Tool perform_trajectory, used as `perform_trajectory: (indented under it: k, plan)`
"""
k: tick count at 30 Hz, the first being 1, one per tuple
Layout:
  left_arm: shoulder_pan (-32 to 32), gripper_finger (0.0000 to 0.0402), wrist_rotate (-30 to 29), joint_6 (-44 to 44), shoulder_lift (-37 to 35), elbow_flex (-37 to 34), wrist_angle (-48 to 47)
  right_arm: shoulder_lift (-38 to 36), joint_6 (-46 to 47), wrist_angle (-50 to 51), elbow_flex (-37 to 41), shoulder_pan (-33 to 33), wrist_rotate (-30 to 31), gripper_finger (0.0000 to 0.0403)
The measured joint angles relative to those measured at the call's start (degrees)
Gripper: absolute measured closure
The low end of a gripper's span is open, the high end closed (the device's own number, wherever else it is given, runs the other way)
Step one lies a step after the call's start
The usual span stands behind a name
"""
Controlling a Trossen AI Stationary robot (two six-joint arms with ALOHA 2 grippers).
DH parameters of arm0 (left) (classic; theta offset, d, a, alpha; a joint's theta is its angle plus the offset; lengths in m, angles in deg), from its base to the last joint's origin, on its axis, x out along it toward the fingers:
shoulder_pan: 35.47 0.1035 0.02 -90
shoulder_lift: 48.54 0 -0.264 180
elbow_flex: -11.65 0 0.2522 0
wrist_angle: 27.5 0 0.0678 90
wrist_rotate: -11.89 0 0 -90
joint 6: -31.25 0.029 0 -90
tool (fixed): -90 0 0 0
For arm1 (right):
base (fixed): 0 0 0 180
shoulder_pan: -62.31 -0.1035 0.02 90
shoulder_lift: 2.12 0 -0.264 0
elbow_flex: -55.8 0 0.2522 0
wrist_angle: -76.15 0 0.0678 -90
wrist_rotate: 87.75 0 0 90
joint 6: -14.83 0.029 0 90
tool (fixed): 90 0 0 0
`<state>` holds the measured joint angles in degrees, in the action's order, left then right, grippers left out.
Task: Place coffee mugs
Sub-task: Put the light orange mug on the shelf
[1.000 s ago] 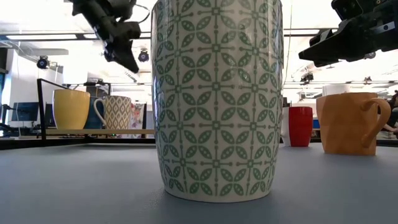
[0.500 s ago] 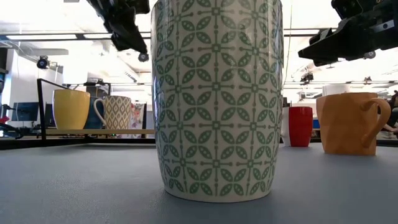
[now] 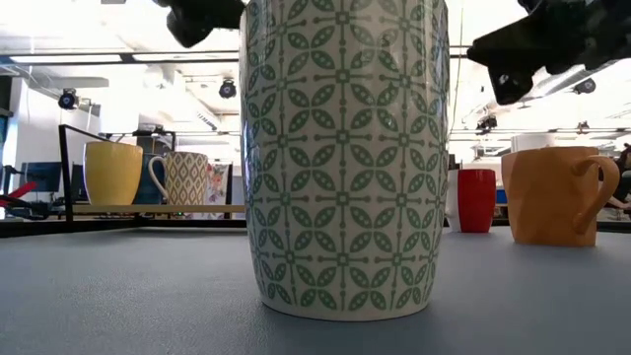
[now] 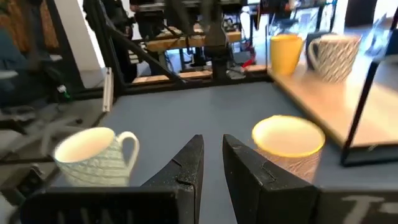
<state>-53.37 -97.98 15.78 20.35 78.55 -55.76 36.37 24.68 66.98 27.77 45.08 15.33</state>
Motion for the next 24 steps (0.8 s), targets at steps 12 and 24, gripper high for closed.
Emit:
perform_trajectory:
  k: [12, 24]
  plan:
    - [-2.8, 0.0327, 5.8, -2.0, 6.1, -0.4, 2.3, 2.8, 15.3, 30.9, -14.9, 2.9, 7.9, 0.0353]
    - [-3.8, 0.0327, 5.8, -1.2, 6.4, -0.4, 2.2, 16.4, 48.4, 71.9, -32.3, 7.0, 1.3, 0.0353]
